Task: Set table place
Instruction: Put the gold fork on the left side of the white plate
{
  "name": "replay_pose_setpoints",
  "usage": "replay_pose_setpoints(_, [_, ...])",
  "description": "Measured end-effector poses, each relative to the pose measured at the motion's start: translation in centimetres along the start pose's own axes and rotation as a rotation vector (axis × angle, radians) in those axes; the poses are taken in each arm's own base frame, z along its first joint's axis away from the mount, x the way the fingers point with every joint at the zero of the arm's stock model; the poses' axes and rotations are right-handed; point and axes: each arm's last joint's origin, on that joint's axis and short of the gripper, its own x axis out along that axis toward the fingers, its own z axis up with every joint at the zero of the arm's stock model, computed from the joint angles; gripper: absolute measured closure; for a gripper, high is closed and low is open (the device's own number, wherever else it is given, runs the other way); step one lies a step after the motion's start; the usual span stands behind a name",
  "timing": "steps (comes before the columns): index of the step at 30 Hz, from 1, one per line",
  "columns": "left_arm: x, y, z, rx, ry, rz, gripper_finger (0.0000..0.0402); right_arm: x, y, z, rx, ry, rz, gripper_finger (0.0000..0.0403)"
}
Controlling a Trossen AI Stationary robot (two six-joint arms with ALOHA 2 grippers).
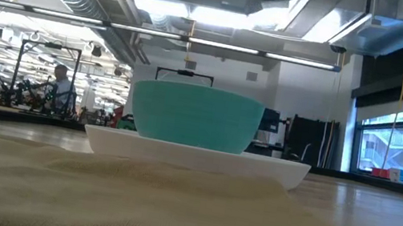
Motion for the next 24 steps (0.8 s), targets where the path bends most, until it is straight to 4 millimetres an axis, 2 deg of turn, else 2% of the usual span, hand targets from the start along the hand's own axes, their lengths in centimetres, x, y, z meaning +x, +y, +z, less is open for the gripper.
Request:
replay_pose_setpoints(5, [1.5, -3.5, 3.2, 0.106, 0.006, -0.085, 0.0366, -0.3, 0.0, -0.1, 0.008, -0.006, 0.002, 0.0277])
replay_pose_setpoints(18, [7.8, -13.8, 12.6, 0.35, 0.167, 0.01, 0.0366, -0.3, 0.0, -0.1, 0.012, -0.007, 0.002, 0.0277])
replay_pose_setpoints(21, [9.5, -15.3, 13.6, 0.377, 0.234, 0.065, 0.0366, -0.3, 0.0, -0.1, 0.022, -0.007, 0.002, 0.0277])
replay_pose_setpoints(24, [11.3, -15.6, 13.5, 0.377, 0.336, 0.176, 0.0366, -0.3, 0.0, -0.1, 0.021, -0.008, 0.002, 0.0277])
